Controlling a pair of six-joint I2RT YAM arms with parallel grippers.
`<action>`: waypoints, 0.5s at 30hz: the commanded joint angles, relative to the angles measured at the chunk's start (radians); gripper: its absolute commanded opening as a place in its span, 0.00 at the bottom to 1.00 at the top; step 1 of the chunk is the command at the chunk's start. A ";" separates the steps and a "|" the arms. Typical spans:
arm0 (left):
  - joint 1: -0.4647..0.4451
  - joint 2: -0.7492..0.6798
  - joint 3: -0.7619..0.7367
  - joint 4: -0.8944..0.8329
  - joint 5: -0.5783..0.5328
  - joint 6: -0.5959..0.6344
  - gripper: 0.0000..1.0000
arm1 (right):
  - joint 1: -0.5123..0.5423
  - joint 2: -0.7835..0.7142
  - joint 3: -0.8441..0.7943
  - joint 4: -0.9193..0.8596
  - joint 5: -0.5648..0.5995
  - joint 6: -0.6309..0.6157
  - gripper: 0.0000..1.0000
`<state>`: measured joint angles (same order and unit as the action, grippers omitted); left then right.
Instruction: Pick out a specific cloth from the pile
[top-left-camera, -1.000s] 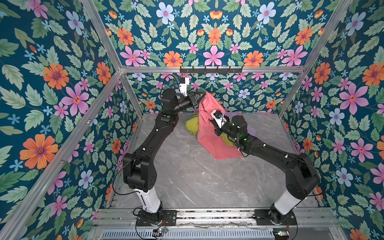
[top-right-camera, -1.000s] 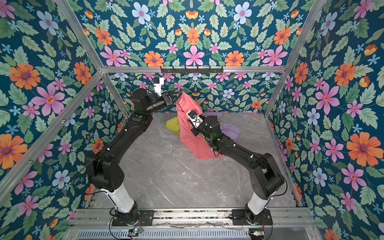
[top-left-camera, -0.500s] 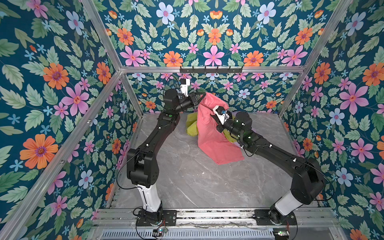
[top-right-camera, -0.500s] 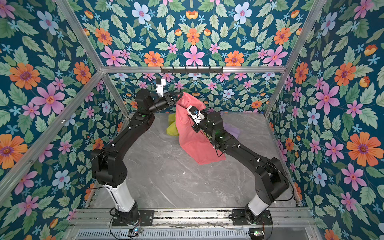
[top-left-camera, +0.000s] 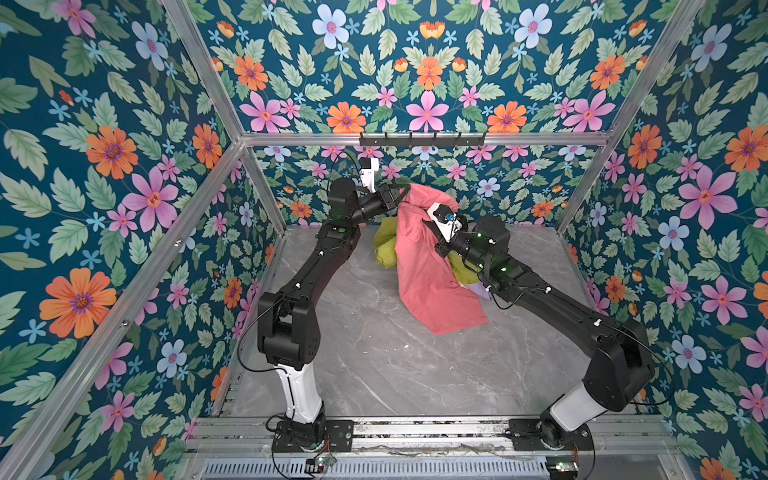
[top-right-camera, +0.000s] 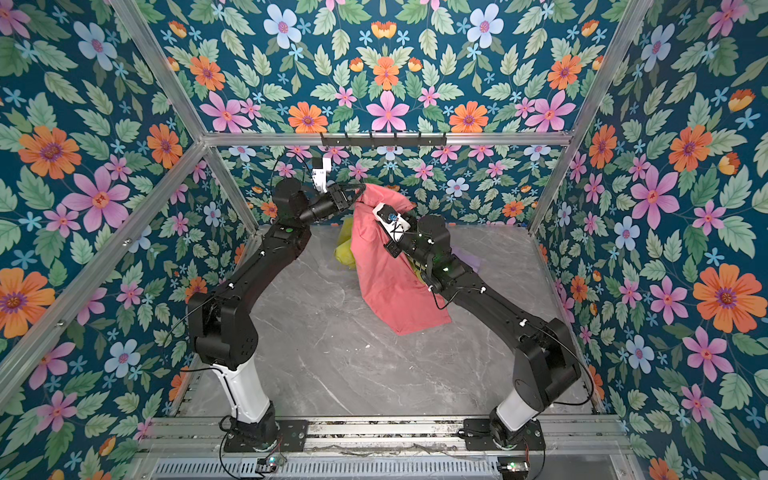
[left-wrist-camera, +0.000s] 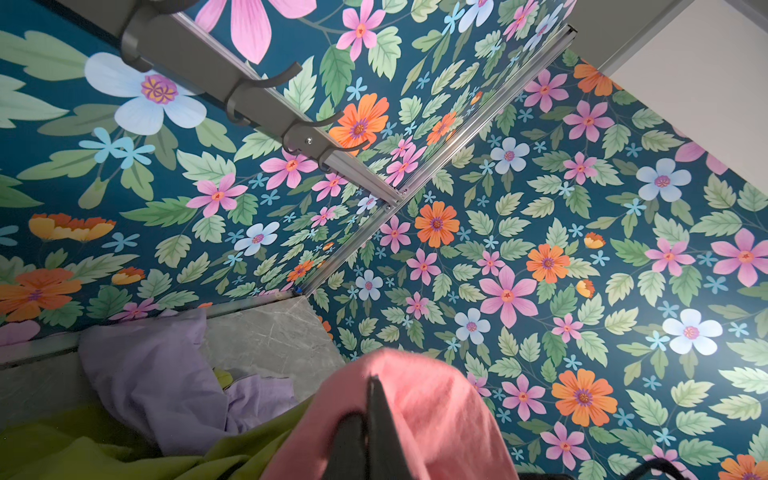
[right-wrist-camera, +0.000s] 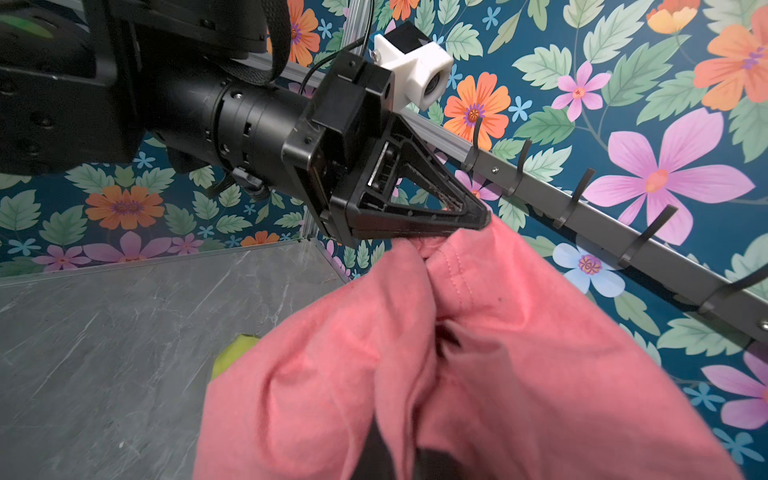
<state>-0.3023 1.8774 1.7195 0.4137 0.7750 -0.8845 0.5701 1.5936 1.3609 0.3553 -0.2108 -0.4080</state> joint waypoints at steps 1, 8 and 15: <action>0.004 0.009 0.018 0.048 0.008 -0.013 0.00 | 0.001 -0.014 0.026 0.049 -0.016 -0.018 0.00; 0.014 0.019 0.038 0.062 0.014 -0.029 0.00 | 0.002 -0.020 0.087 0.002 -0.036 -0.022 0.00; 0.023 0.017 0.042 0.079 0.022 -0.044 0.00 | 0.002 -0.026 0.133 -0.025 -0.051 -0.024 0.00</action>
<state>-0.2813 1.8977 1.7546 0.4469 0.7864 -0.9192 0.5701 1.5803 1.4765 0.2768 -0.2459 -0.4248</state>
